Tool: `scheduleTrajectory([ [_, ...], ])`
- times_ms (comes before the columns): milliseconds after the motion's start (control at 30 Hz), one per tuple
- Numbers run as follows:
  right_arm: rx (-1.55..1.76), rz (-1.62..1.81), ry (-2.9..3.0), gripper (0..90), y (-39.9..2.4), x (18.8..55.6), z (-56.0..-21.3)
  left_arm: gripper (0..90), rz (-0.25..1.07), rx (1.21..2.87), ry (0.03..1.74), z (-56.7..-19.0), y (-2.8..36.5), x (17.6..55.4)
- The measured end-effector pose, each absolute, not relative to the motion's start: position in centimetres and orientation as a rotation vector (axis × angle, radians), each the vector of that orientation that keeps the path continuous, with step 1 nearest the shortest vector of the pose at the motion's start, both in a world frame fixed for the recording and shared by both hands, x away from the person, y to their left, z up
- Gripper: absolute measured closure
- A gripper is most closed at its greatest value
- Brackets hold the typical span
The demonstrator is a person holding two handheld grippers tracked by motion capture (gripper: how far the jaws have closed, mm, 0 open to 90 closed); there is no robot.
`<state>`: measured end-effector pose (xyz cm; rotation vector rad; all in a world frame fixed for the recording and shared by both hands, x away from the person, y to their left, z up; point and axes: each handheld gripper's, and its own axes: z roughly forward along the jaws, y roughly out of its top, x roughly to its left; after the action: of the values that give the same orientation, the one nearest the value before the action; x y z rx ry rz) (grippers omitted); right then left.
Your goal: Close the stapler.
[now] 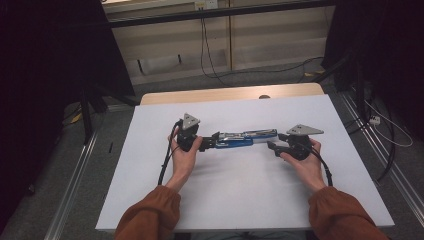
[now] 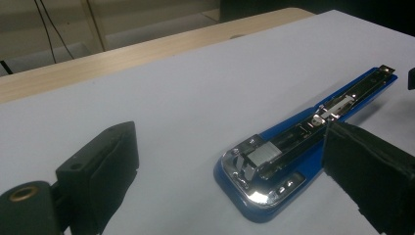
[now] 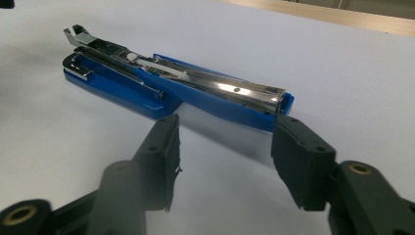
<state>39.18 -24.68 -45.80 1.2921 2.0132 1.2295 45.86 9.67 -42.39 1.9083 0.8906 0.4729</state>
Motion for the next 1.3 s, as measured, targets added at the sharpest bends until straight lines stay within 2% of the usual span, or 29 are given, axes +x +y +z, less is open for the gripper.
scheduleTrajectory([
  [167, 1.276, 1.239, 2.011, 58.7, -24.7, 39.2, -45.8, 7.3, 0.466, 1.921, 0.884, -42.6, 9.8, 45.9],
  [300, 1.259, 1.224, 2.05, 74.9, -24.5, 39.1, -45.9, 7.3, 0.44, 1.932, 0.885, -42.8, 9.8, 46.0],
  [333, 1.253, 1.217, 2.064, 75.9, -24.5, 39.1, -46.0, 7.3, 0.453, 1.948, 0.883, -42.8, 9.7, 45.9],
  [400, 1.252, 1.215, 2.061, 83.1, -24.4, 39.0, -46.0, 7.4, 0.45, 1.964, 0.87, -42.9, 9.6, 45.8],
  [467, 1.244, 1.223, 2.057, 90.0, -24.4, 38.9, -45.9, 10.5, 0.418, 1.953, 0.877, -42.9, 9.6, 45.8],
  [567, 1.219, 1.238, 2.028, 90.0, -24.4, 38.9, -45.7, 16.7, 0.425, 1.965, 0.867, -42.8, 9.6, 45.6],
  [667, 1.223, 1.236, 2.024, 90.0, -24.5, 38.8, -45.7, 19.1, 0.393, 1.968, 0.879, -43.0, 9.7, 45.5],
  [800, 1.234, 1.217, 2.052, 90.0, -24.6, 38.9, -45.9, 32.4, 0.36, 1.982, 0.872, -43.1, 9.6, 45.4],
  [833, 1.235, 1.213, 2.051, 90.0, -24.6, 38.9, -46.0, 38.4, 0.369, 1.982, 0.869, -43.1, 9.5, 45.3],
  [1100, 1.23, 1.193, 2.065, 90.0, -24.8, 39.0, -45.9, 61.9, 0.35, 1.995, 0.84, -43.0, 9.4, 45.1],
  [1200, 1.226, 1.192, 2.064, 90.0, -24.8, 39.1, -45.9, 67.2, 0.372, 1.999, 0.825, -43.0, 9.5, 45.0],
  [1300, 1.22, 1.188, 2.07, 90.0, -24.7, 39.1, -45.9, 76.2, 0.363, 2.006, 0.811, -43.0, 9.4, 44.9],
])
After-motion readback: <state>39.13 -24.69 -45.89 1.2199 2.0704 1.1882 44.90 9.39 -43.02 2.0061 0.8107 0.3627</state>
